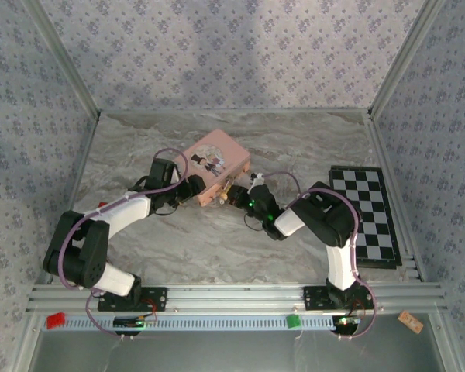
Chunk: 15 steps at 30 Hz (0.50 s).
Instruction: Unlock the padlock with the key
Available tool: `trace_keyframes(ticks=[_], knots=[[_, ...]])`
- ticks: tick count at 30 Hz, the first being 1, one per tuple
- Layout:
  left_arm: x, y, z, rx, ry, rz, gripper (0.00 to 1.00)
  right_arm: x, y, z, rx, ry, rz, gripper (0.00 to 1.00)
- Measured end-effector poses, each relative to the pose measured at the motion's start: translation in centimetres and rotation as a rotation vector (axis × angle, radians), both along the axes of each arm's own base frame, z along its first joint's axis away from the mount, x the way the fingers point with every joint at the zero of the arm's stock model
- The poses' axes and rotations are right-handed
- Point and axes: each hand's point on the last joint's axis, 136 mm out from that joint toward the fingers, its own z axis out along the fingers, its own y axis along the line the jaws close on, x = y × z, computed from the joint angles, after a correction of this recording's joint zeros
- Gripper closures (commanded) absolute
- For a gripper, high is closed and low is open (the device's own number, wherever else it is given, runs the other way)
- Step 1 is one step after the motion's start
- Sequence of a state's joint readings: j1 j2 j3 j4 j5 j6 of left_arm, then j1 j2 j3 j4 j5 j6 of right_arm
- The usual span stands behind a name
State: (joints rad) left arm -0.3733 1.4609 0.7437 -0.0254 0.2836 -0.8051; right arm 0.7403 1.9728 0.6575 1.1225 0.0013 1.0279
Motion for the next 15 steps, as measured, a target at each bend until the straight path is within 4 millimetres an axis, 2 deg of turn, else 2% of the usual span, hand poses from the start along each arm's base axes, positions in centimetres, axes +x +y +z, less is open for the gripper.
trace_keyframes(ticks=[5,9,15], knots=[[0.0,0.0,0.0,0.000,0.000,0.000,0.21,-0.8,0.5,-1.0,0.022,-0.009,0.074,0.76],[0.0,0.0,0.0,0.000,0.000,0.000,0.21,-1.5,1.1,-0.5,0.035,-0.031,0.122,0.70],[0.0,0.0,0.0,0.000,0.000,0.000,0.21,-1.6,1.3,-0.5,0.021,-0.046,0.134,0.71]])
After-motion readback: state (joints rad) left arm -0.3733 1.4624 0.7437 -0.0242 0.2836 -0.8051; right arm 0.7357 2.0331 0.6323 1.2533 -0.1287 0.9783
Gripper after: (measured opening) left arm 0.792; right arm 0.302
